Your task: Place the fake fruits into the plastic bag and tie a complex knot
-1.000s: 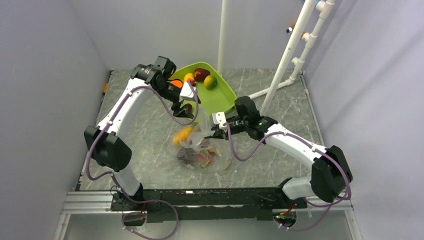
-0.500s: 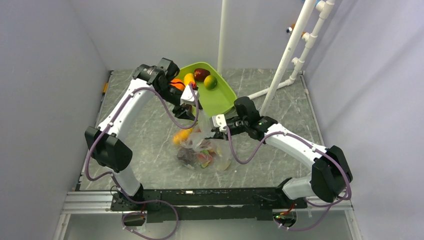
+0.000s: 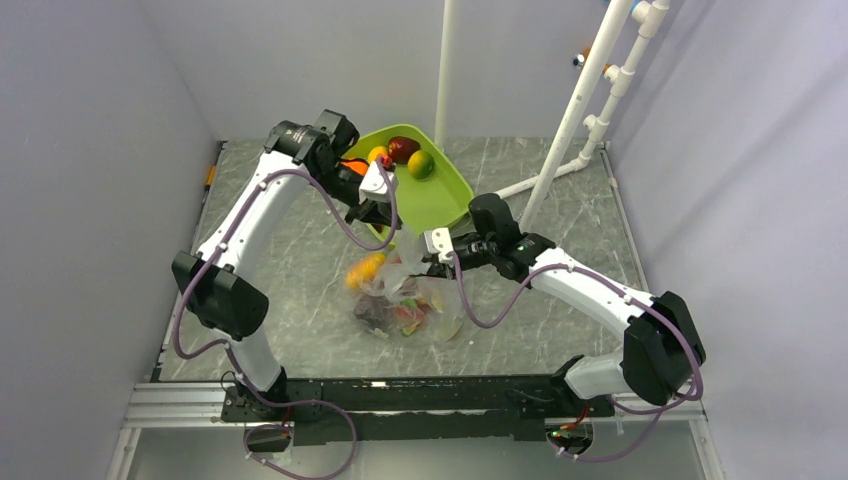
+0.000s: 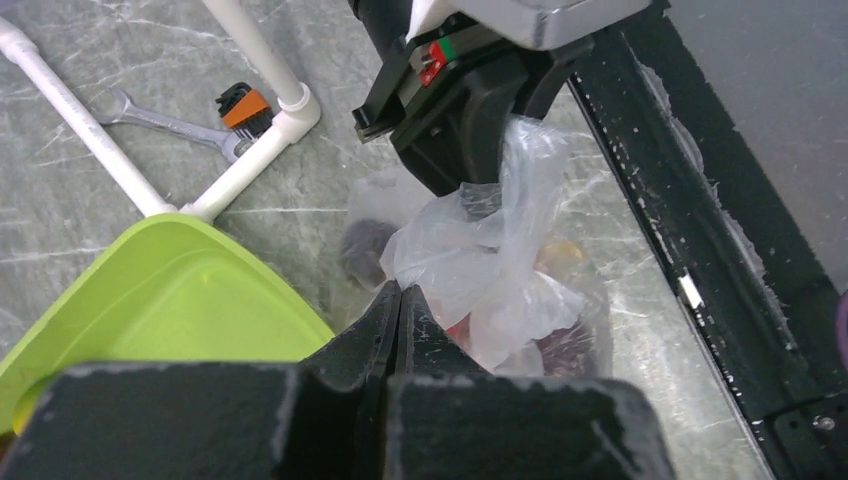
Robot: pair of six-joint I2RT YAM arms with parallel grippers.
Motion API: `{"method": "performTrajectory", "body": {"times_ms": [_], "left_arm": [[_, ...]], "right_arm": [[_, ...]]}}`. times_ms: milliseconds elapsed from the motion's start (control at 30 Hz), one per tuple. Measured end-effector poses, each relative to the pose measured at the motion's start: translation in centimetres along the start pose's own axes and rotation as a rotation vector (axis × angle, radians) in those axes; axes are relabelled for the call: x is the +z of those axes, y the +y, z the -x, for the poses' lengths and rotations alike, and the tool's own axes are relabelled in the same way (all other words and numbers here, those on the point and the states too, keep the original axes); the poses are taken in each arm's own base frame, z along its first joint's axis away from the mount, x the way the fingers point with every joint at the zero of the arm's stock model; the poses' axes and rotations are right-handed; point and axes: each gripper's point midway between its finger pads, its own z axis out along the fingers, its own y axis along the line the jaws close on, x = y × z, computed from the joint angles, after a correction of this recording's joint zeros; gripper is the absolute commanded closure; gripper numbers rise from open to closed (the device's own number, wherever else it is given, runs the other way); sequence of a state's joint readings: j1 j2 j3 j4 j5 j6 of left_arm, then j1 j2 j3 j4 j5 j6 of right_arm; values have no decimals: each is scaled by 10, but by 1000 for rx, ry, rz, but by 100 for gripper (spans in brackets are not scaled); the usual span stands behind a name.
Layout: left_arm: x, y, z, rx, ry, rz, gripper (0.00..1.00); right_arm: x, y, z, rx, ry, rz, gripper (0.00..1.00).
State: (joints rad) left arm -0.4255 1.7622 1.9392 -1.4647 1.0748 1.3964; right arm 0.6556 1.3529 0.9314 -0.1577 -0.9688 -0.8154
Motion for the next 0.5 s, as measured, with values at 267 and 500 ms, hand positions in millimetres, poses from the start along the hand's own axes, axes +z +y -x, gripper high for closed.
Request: {"method": "performTrajectory", "body": {"times_ms": [267, 500], "left_arm": [[-15, -29, 19, -95, -48, 89, 100], [-10, -53, 25, -229, -104, 163, 100]], "right_arm": [[-5, -14, -7, 59, -6, -61, 95], [-2, -24, -9, 166, -26, -97, 100]]}}
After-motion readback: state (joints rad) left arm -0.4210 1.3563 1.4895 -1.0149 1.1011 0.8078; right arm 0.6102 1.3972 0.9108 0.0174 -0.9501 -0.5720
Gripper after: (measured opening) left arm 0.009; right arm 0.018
